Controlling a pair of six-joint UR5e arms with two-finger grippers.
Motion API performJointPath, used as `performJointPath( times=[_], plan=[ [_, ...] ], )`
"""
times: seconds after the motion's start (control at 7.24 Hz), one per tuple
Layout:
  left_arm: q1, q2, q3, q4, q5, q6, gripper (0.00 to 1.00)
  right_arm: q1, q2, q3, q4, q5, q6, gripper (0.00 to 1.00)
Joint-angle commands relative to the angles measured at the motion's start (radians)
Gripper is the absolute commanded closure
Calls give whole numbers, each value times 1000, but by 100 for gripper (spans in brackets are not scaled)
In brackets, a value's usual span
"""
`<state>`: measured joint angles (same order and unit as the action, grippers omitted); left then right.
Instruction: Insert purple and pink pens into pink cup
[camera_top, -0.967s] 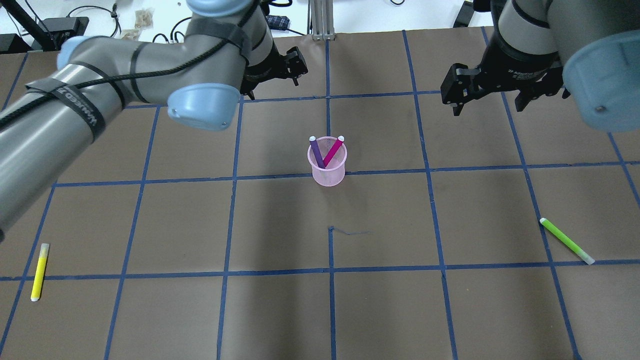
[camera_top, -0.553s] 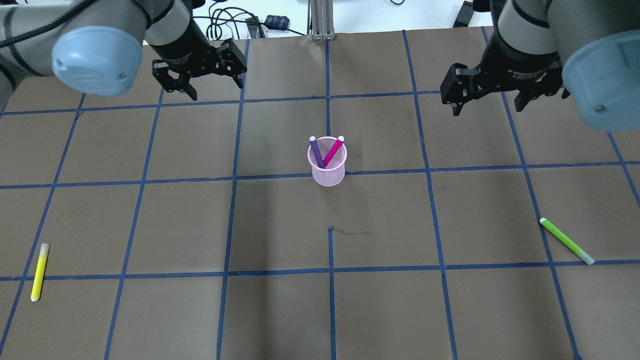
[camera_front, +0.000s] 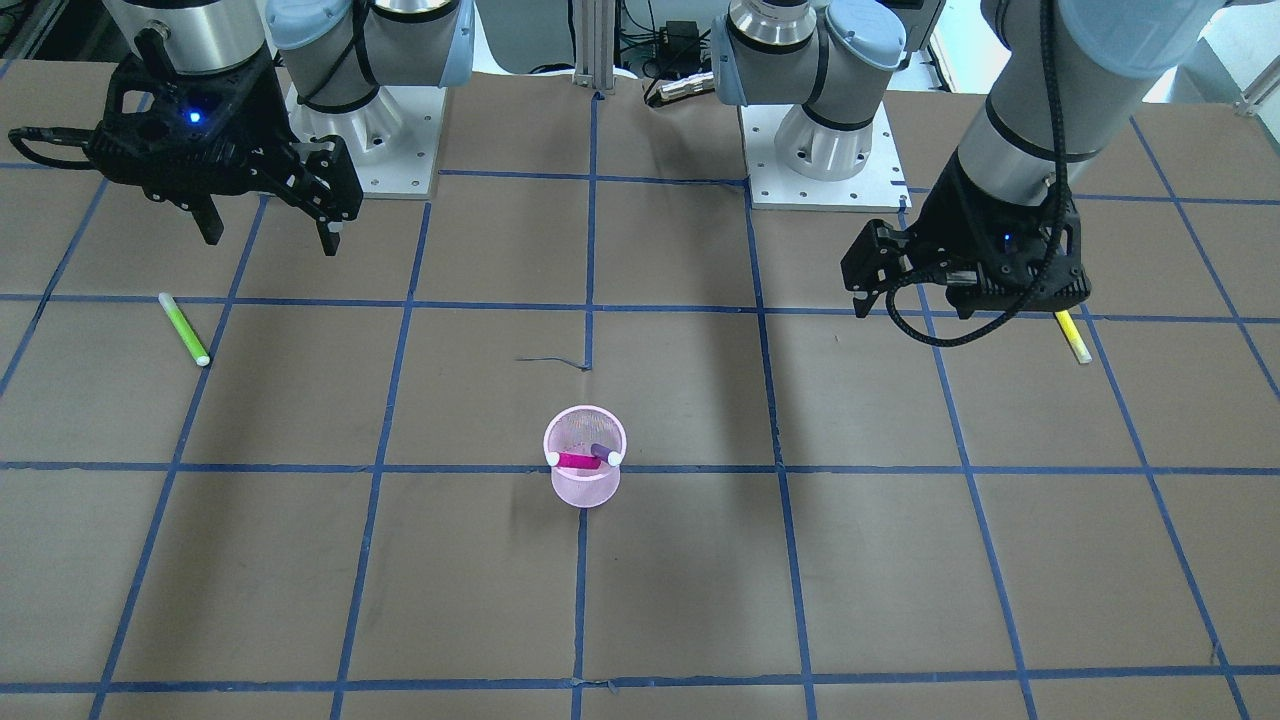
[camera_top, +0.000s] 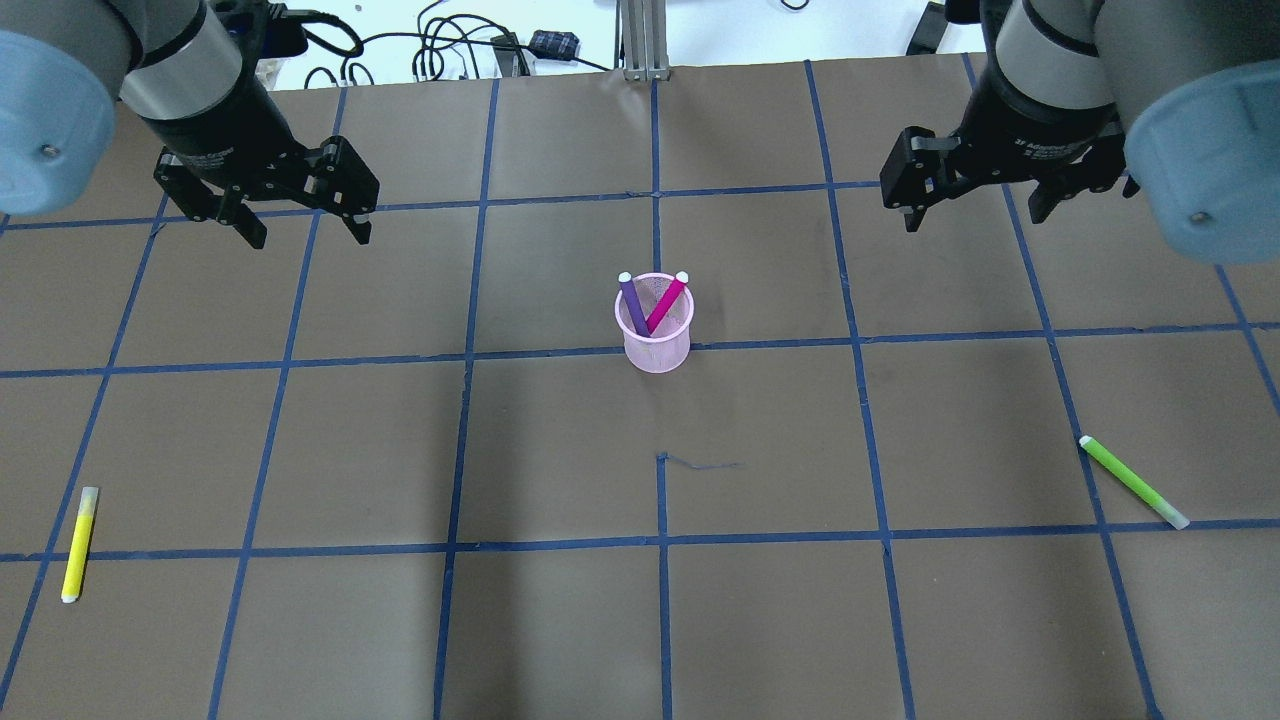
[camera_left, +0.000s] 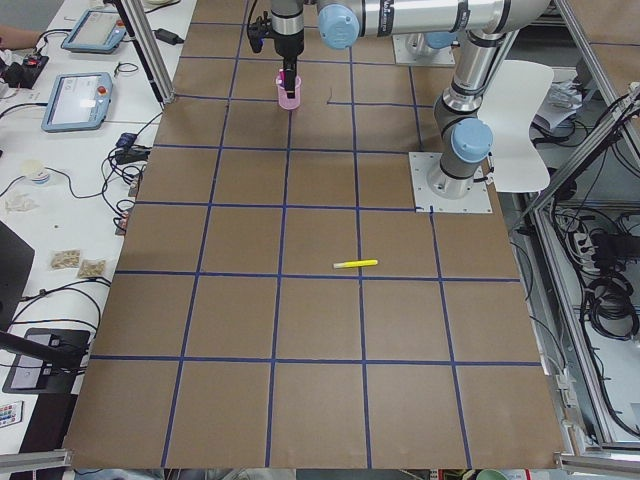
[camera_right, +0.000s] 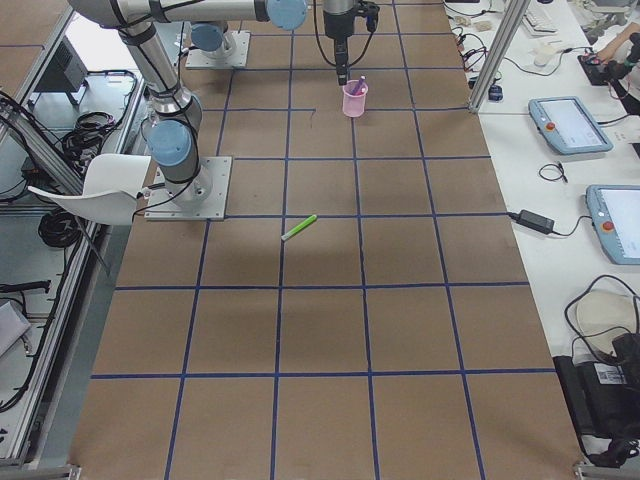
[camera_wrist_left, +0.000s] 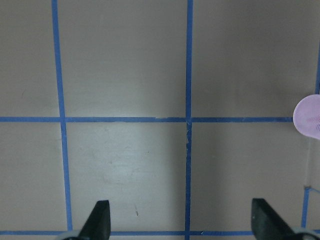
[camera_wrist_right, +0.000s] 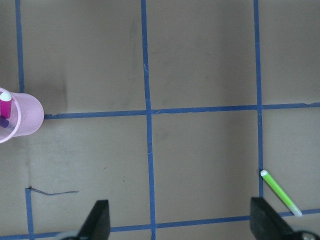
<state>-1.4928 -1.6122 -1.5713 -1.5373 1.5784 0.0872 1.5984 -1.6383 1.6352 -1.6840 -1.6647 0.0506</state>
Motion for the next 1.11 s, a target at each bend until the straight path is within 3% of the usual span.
performJointPath(
  times=[0.0,0.97],
  plan=[
    [-3,46,-24,-9,-1,-1,0,0,0,0,0,-1,0,0],
    [0,28,-33,-3,3,6,0,0,2,0,0,-1,0,0]
  ],
)
